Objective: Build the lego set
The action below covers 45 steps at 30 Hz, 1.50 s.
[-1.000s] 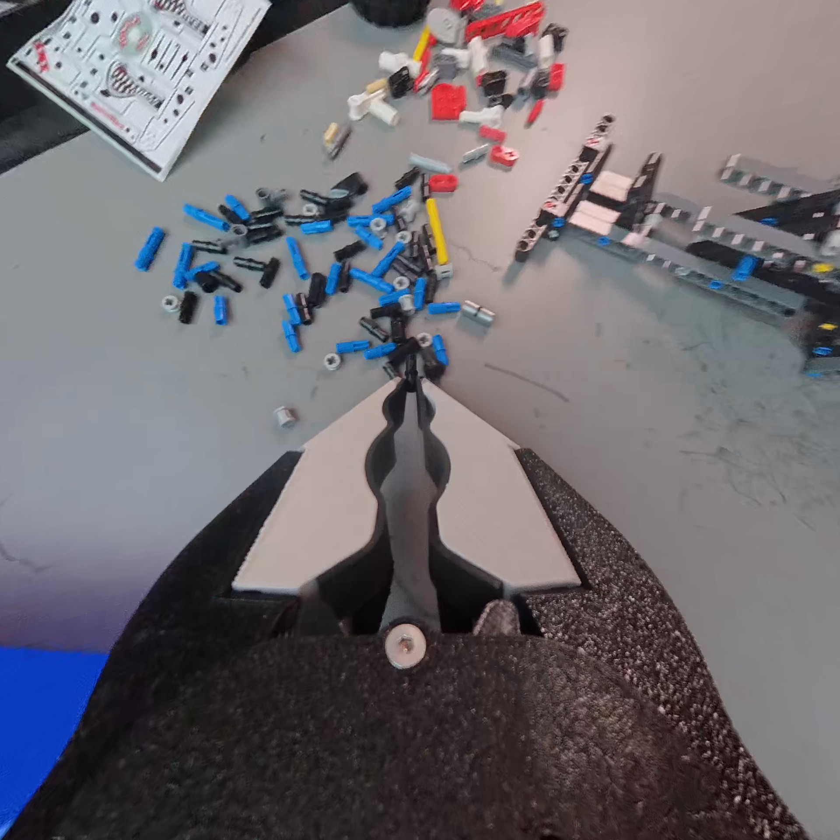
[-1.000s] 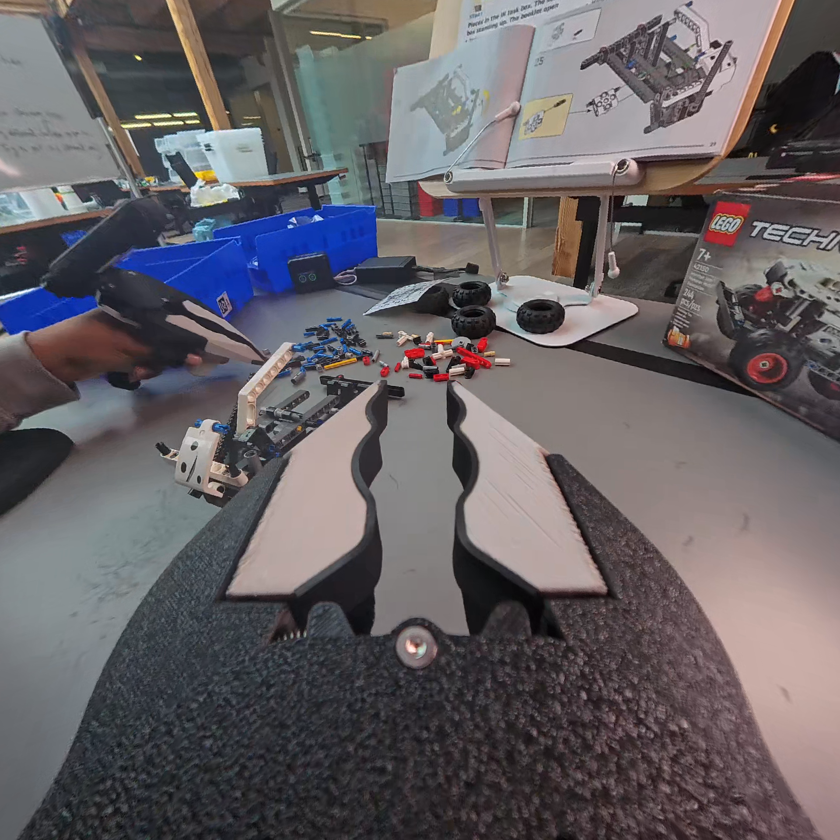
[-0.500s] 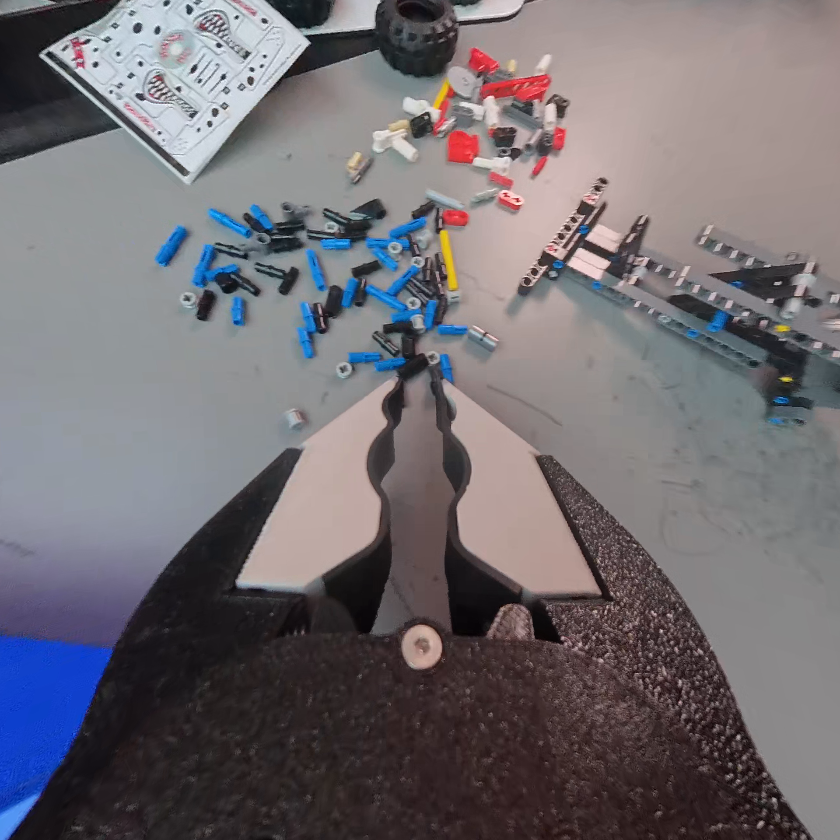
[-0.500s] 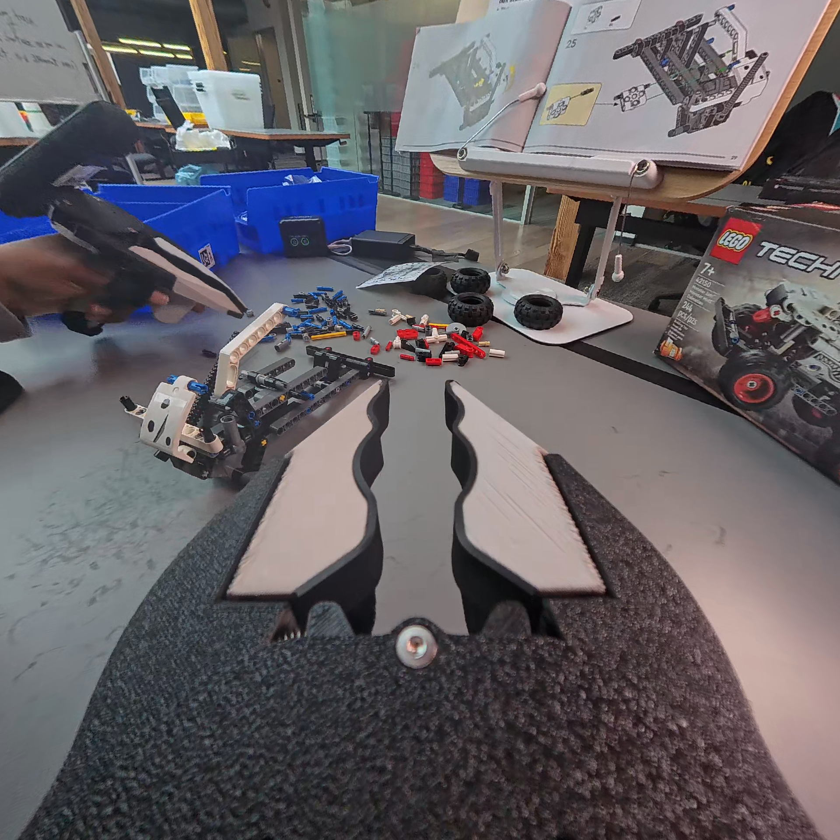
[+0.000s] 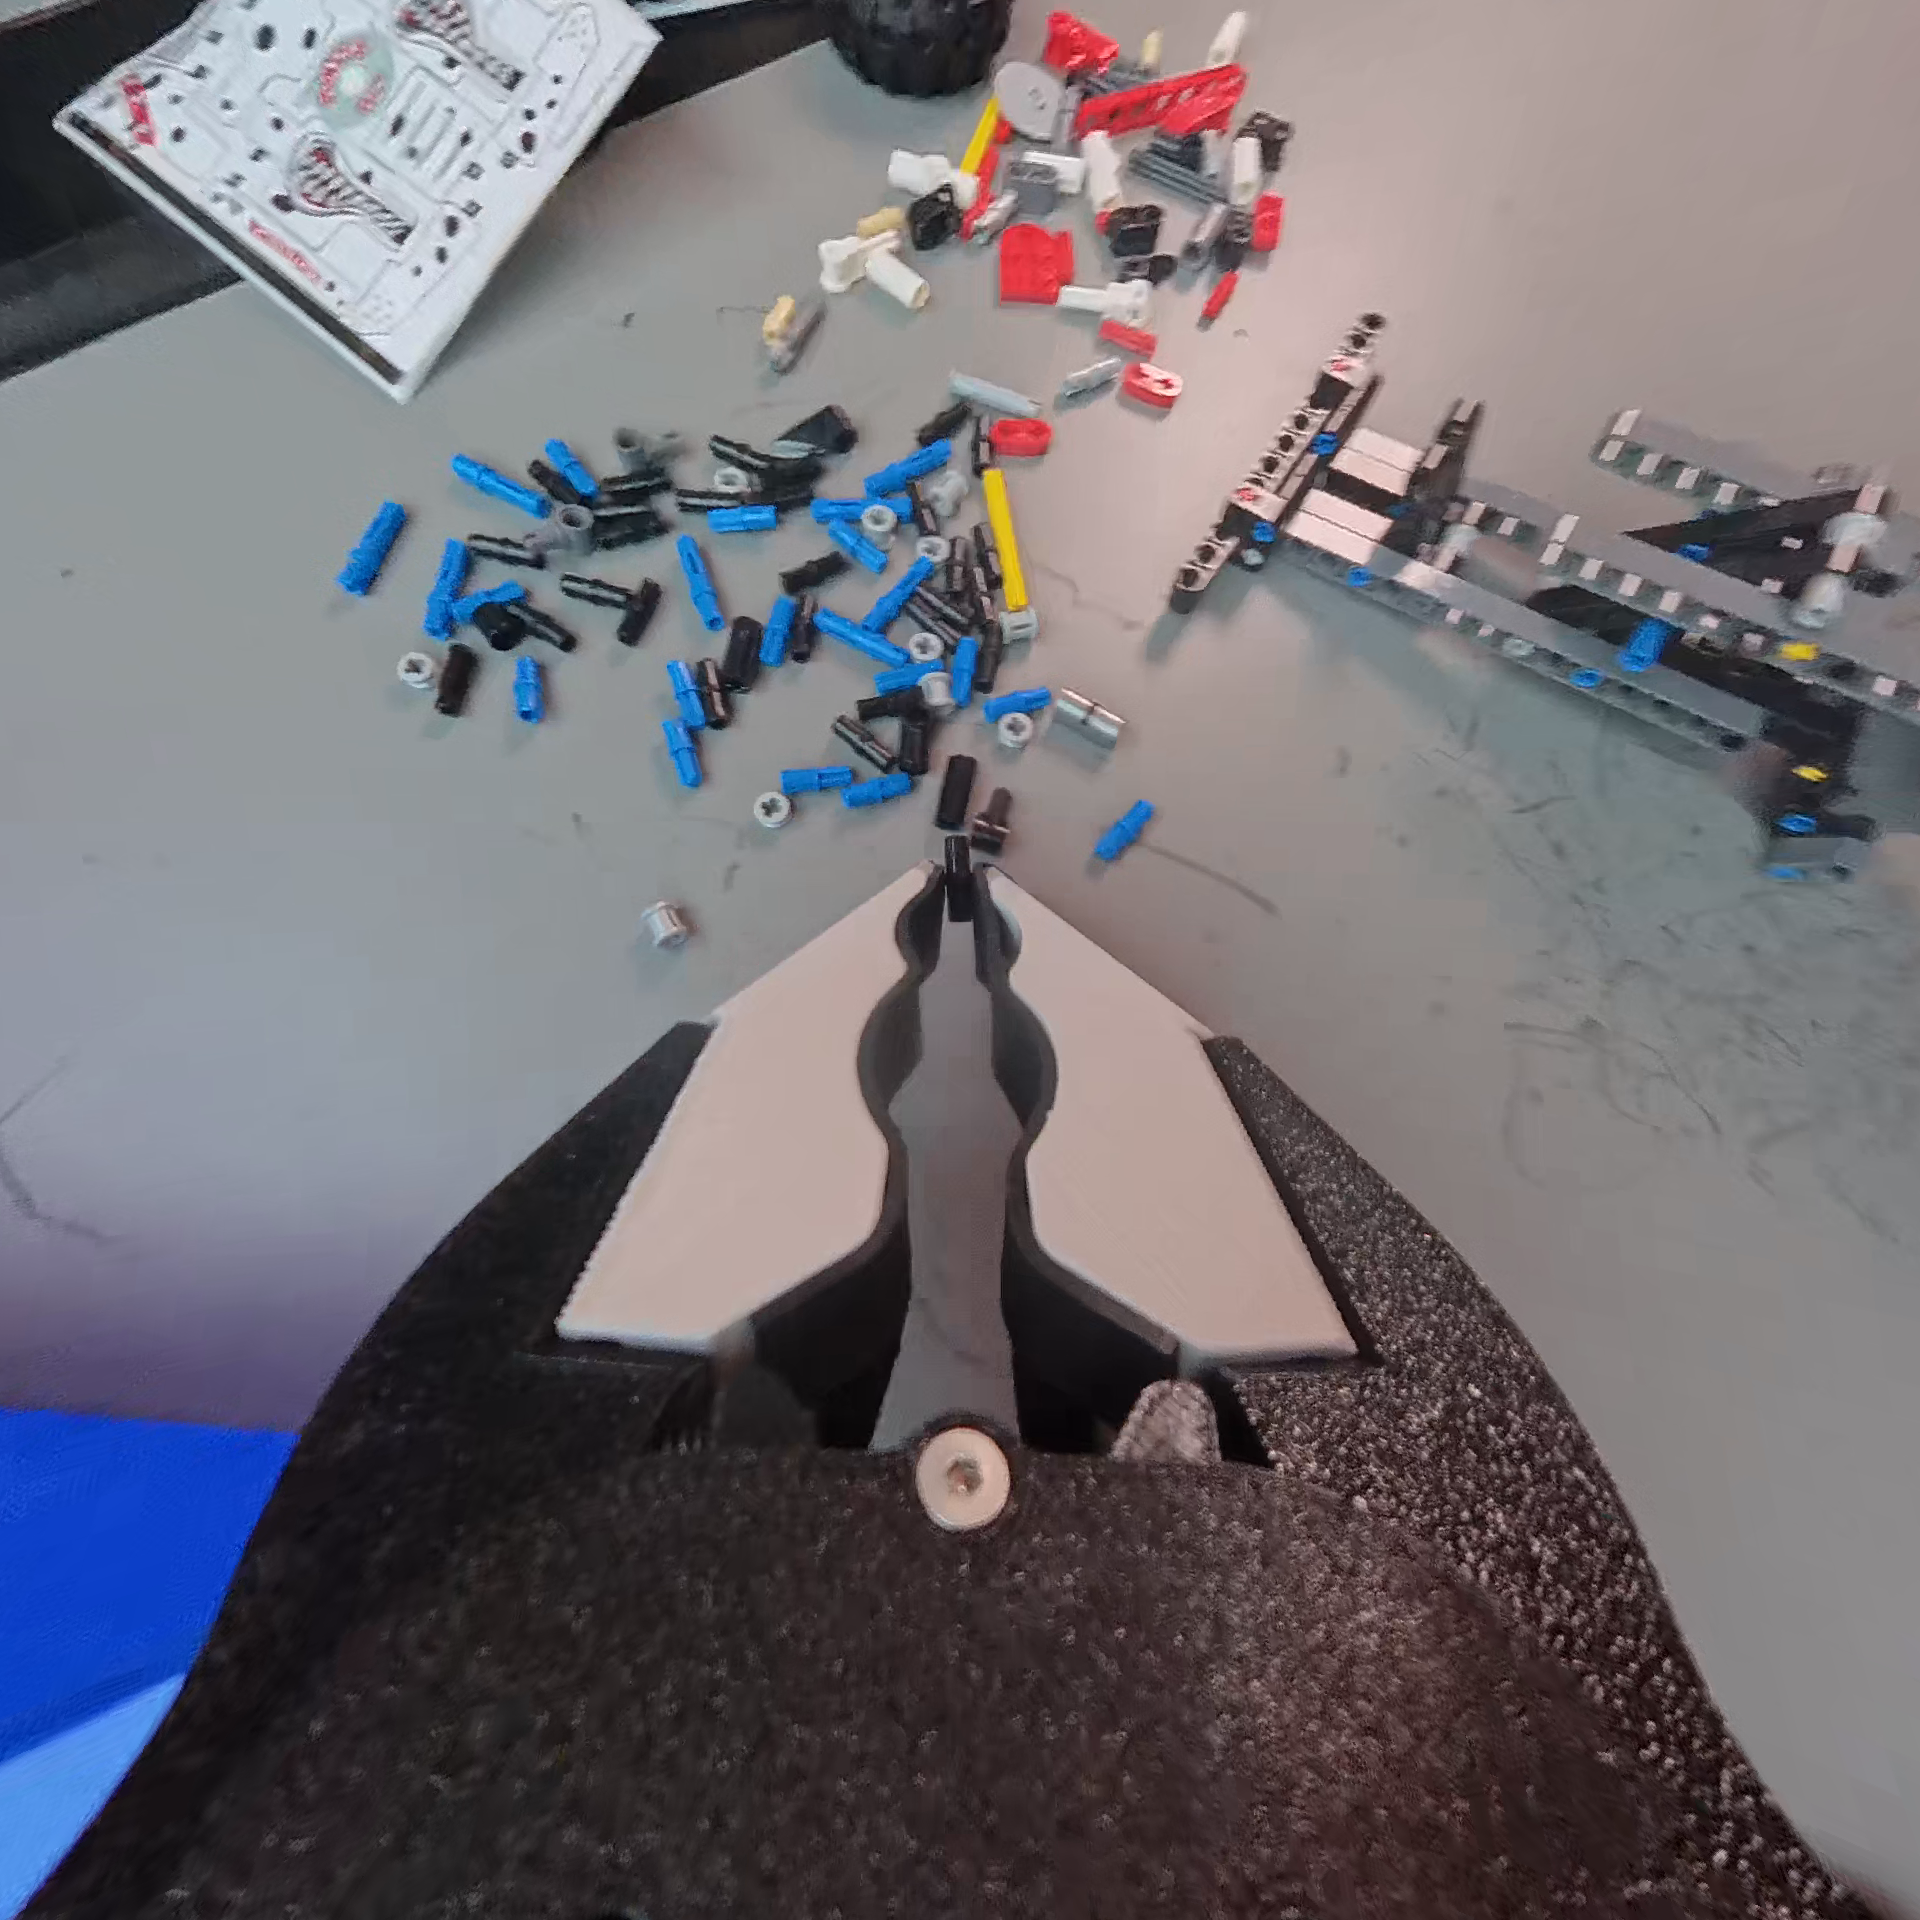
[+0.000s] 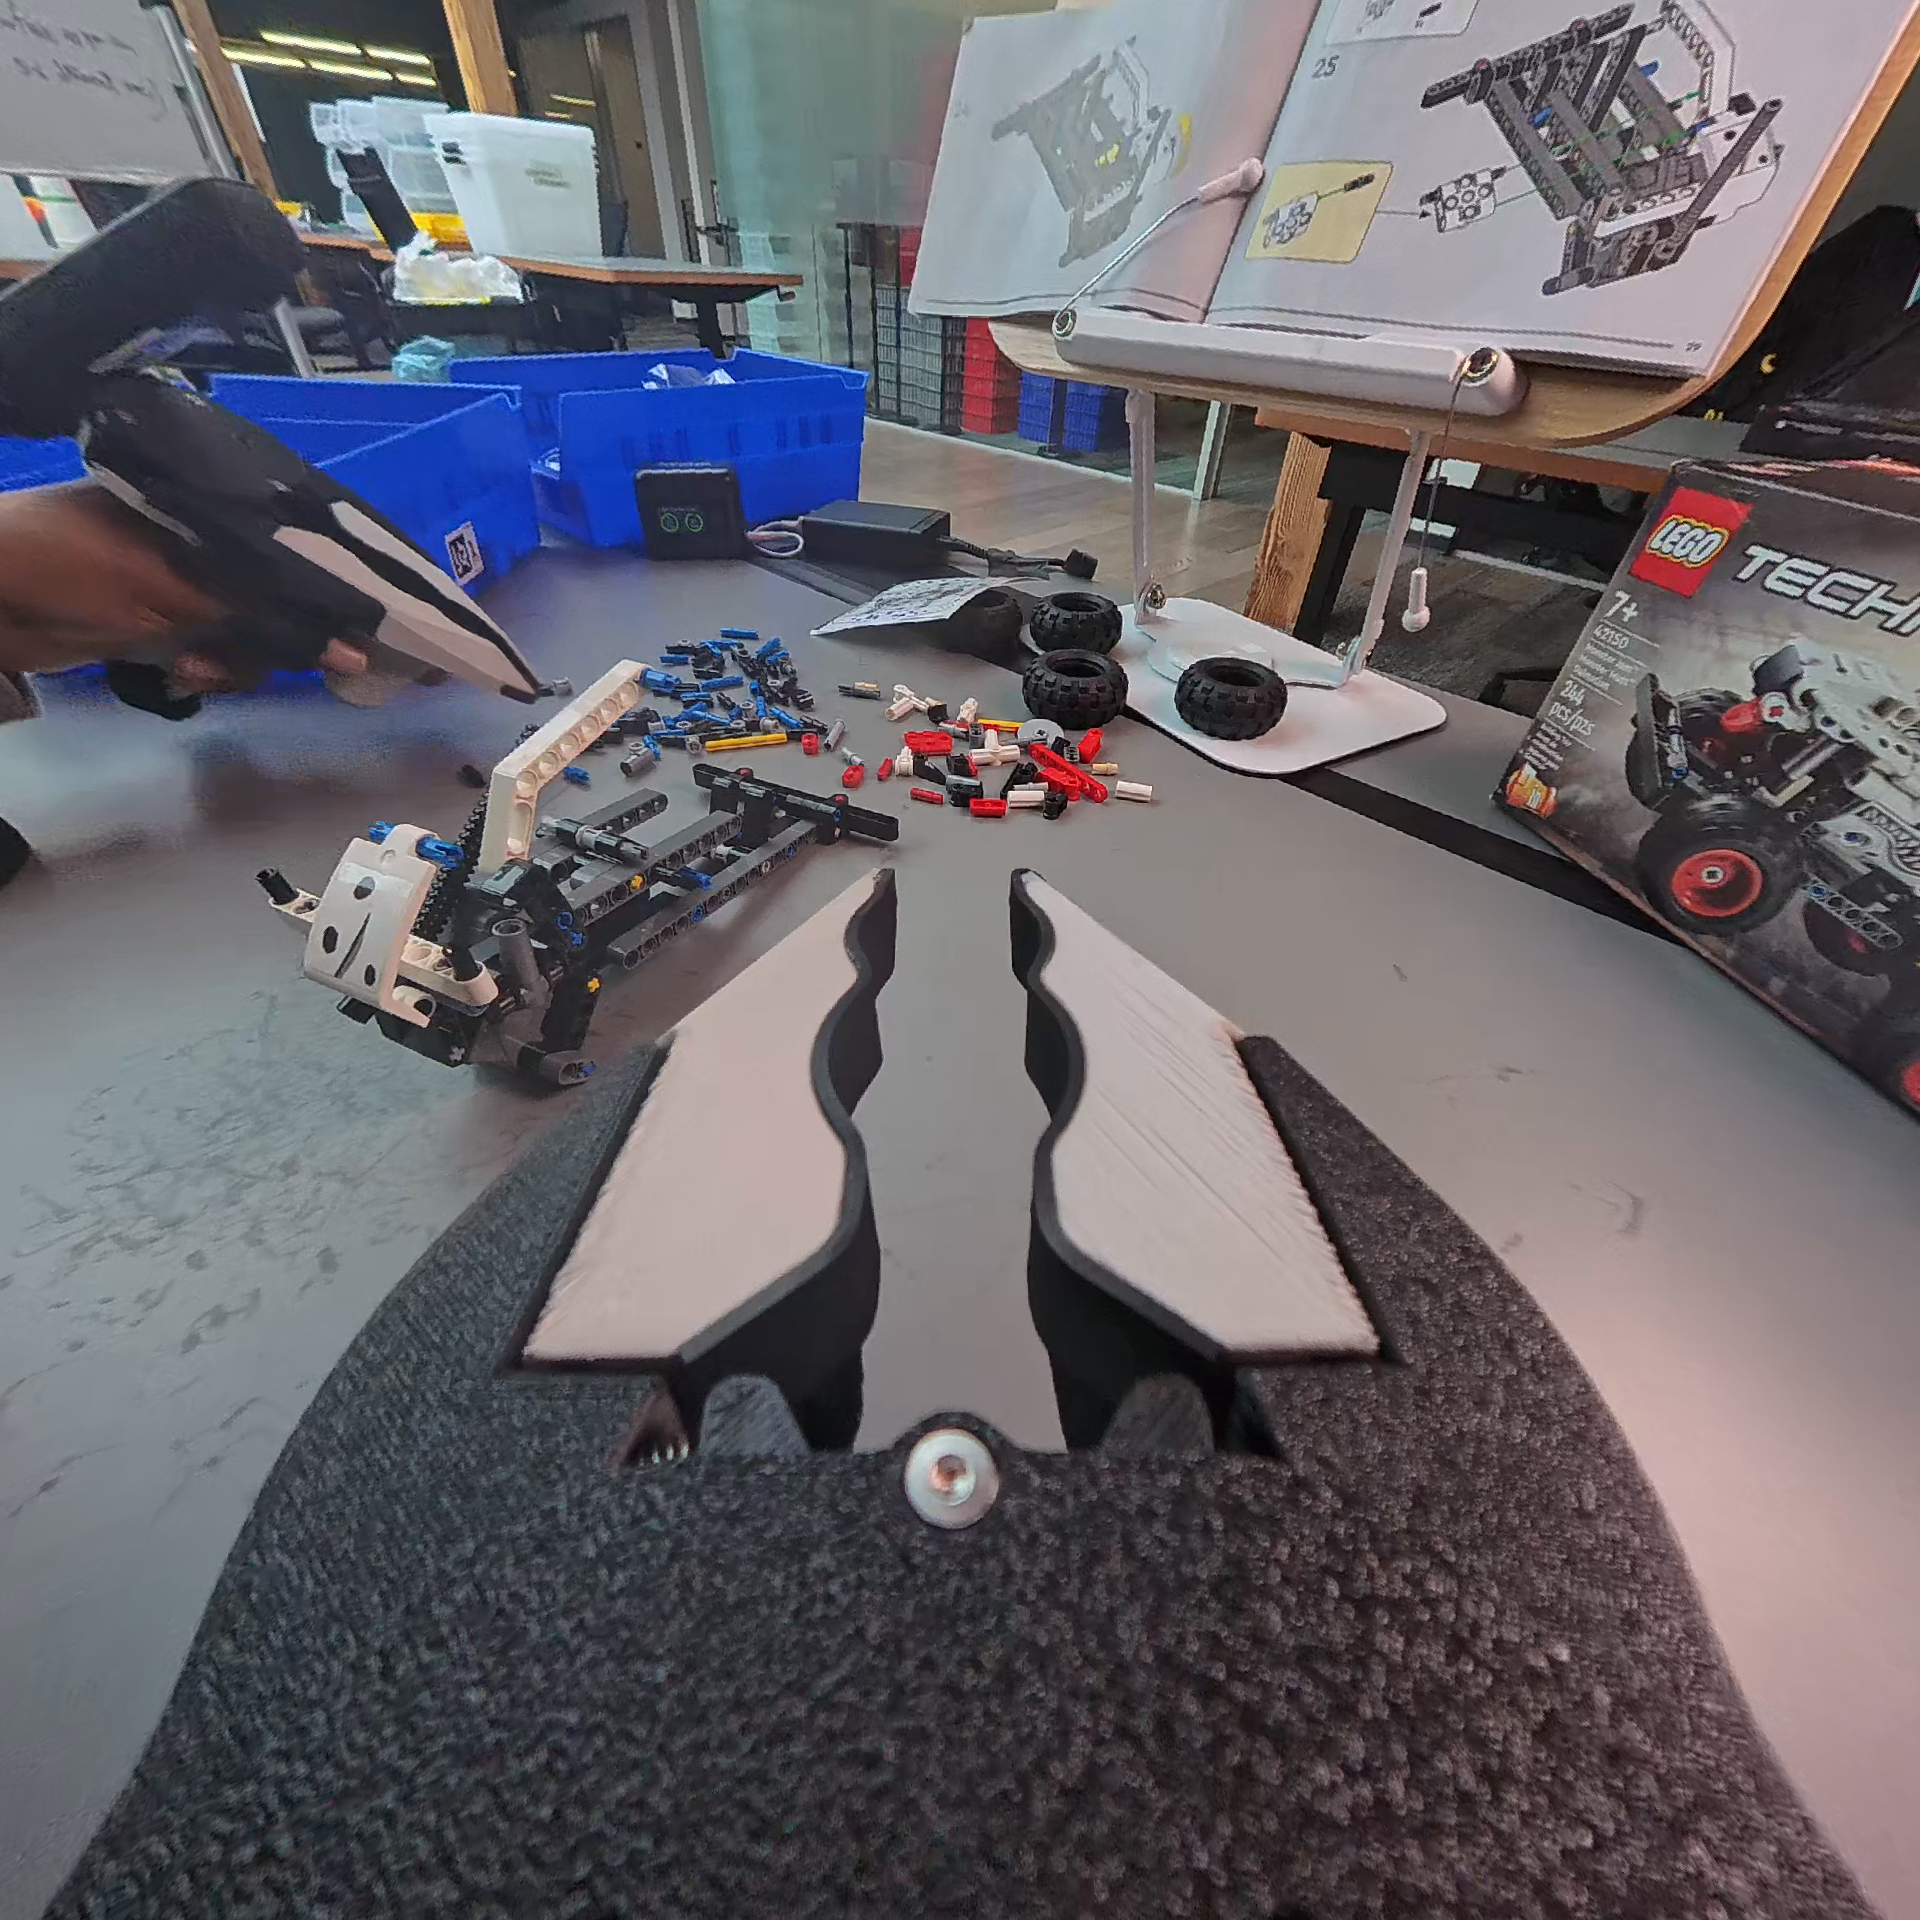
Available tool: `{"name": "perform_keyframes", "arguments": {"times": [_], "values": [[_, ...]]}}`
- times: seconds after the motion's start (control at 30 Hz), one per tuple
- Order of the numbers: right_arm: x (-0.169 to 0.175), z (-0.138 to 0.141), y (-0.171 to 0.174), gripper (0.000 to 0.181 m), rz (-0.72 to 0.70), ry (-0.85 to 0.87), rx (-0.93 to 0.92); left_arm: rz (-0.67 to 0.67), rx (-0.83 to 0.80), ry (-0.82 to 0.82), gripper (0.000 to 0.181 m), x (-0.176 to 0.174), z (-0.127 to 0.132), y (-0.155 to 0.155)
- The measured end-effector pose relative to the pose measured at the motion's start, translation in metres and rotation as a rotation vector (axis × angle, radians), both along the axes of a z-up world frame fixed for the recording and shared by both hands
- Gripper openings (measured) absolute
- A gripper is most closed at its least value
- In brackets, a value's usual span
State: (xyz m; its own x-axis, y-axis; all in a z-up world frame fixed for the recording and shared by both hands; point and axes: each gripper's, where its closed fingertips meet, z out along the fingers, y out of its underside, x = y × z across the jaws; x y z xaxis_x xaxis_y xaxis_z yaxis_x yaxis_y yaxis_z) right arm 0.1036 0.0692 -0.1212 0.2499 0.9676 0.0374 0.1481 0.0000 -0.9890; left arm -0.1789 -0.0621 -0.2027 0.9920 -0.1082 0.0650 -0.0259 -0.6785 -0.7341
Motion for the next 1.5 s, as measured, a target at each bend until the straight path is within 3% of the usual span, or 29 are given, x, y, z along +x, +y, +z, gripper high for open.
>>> {"name": "perform_keyframes", "arguments": {"times": [0.07, 0.17, 0.77, 1.0, 1.43, 1.5], "values": [[0.002, 0.002, 0.002, 0.020, -0.008, 0.006, 0.003, -0.090, -0.033, -0.079, 0.005, 0.018, 0.000, -0.017], [0.002, 0.001, 0.004, 0.020, -0.012, 0.009, -0.007, -0.130, -0.091, -0.071, 0.005, 0.027, -0.018, -0.031], [-0.004, -0.007, -0.005, 0.019, 0.019, -0.028, 0.014, -0.376, -0.094, -0.100, 0.005, 0.089, -0.022, -0.034], [-0.003, -0.007, -0.004, 0.019, 0.019, -0.026, 0.008, -0.215, -0.009, -0.140, 0.019, 0.054, -0.009, -0.023], [-0.004, -0.011, -0.005, 0.019, 0.033, -0.042, 0.004, -0.241, -0.055, -0.045, 0.030, 0.056, -0.021, -0.010], [-0.004, -0.012, -0.005, 0.019, 0.033, -0.046, 0.006, -0.231, -0.068, -0.026, 0.023, 0.051, -0.021, -0.012]]}}
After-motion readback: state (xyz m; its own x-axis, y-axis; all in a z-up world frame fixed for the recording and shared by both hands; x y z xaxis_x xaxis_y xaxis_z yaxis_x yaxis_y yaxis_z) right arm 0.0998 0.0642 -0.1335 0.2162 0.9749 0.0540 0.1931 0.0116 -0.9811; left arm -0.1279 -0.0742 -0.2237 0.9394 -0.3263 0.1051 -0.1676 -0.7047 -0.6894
